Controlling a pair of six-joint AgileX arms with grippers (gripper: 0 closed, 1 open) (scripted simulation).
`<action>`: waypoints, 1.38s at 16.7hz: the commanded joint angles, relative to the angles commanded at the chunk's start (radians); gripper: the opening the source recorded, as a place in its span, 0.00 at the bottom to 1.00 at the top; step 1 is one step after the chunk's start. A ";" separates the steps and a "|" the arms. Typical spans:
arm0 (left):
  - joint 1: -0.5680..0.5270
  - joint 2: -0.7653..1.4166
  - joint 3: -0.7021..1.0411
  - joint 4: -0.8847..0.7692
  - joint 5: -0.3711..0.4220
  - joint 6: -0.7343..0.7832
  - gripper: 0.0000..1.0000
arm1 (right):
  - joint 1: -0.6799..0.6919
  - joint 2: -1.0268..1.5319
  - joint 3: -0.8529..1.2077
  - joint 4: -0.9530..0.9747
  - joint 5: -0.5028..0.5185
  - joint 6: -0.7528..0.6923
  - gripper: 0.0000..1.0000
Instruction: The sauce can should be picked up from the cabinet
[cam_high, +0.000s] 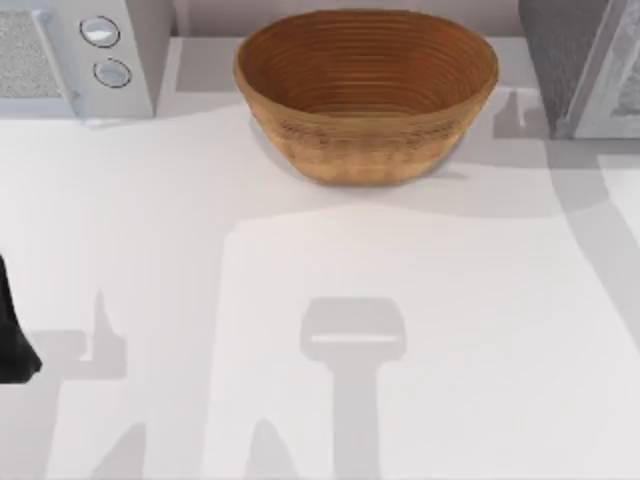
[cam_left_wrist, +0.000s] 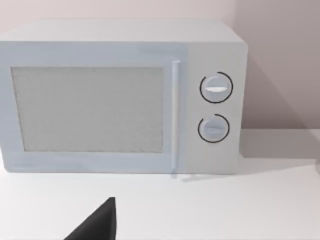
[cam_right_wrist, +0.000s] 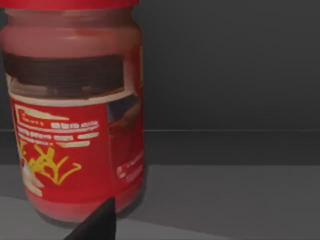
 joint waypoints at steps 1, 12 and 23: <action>0.000 0.000 0.000 0.000 0.000 0.000 1.00 | 0.003 0.022 0.029 -0.007 0.003 0.000 1.00; 0.000 0.000 0.000 0.000 0.000 0.000 1.00 | 0.067 0.124 0.140 0.008 0.105 0.003 1.00; 0.000 0.000 0.000 0.000 0.000 0.000 1.00 | 0.203 0.276 0.249 0.019 0.216 0.008 1.00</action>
